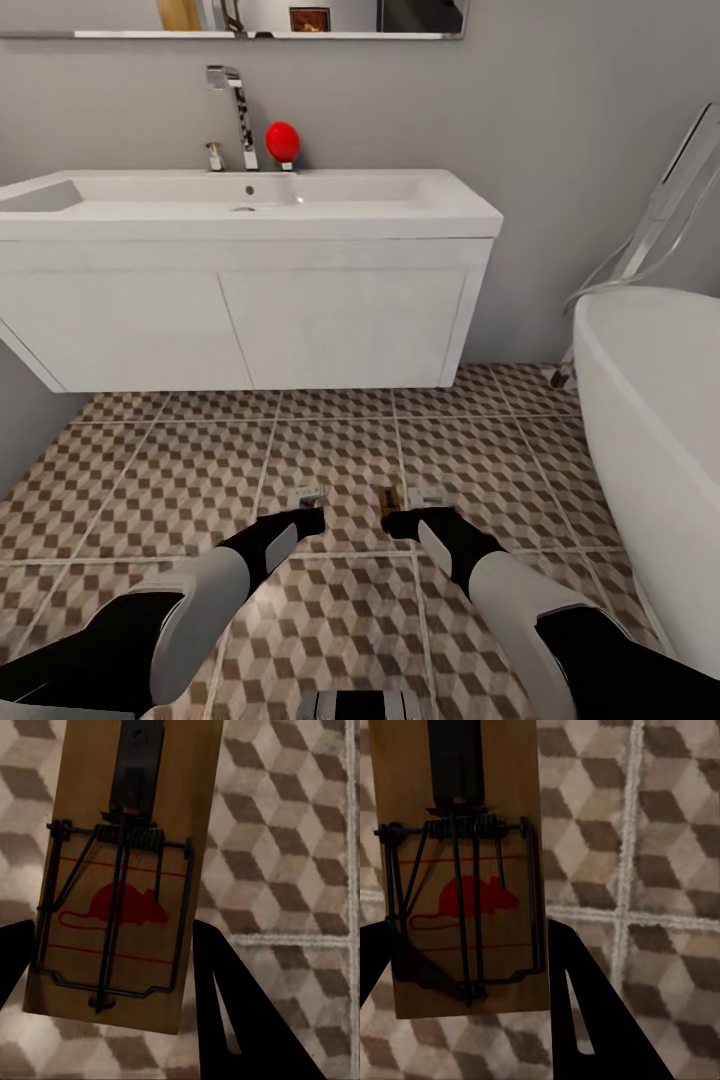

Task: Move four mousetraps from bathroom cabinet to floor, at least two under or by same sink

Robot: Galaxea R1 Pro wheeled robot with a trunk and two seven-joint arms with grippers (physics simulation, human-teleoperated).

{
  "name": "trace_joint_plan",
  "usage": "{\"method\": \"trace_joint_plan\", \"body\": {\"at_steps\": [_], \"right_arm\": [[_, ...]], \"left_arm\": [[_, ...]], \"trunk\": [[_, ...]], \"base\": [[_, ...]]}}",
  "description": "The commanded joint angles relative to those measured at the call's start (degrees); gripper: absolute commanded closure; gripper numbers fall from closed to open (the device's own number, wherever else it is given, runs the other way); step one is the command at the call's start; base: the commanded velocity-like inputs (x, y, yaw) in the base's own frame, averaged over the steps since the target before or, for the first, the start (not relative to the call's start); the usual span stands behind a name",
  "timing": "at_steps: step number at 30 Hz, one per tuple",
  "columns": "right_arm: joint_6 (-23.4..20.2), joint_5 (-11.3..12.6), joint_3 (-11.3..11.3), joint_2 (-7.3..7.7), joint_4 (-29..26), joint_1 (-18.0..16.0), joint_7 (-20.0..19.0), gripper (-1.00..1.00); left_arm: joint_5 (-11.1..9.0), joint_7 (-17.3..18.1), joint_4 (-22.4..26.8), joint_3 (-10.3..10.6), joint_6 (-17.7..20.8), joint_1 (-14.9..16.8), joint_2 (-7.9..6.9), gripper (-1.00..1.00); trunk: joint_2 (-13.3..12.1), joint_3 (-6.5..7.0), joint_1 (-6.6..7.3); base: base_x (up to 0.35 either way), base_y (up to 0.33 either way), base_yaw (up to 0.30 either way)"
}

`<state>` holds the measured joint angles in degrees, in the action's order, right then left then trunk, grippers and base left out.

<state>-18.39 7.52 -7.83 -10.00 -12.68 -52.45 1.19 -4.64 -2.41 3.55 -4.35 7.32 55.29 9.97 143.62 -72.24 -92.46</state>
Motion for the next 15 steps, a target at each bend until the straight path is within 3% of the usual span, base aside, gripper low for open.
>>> {"method": "trace_joint_plan", "body": {"at_steps": [1, 15], "right_arm": [[-0.24, 0.74, -0.26, 0.00, -0.06, -0.02, 0.12, 1.00], [-0.25, 0.74, -0.22, 0.00, -0.35, -0.02, 0.13, 1.00]], "left_arm": [[-0.26, -0.28, 0.13, -0.37, 0.36, 0.00, 0.02, 1.00], [-0.28, 1.40, 0.34, -0.33, 0.48, 0.00, 0.02, 1.00]], "trunk": [[0.03, -0.27, -0.01], [0.10, -1.73, -0.14]], "base": [[0.000, 0.000, 0.000], [0.000, 0.000, 0.000]]}}
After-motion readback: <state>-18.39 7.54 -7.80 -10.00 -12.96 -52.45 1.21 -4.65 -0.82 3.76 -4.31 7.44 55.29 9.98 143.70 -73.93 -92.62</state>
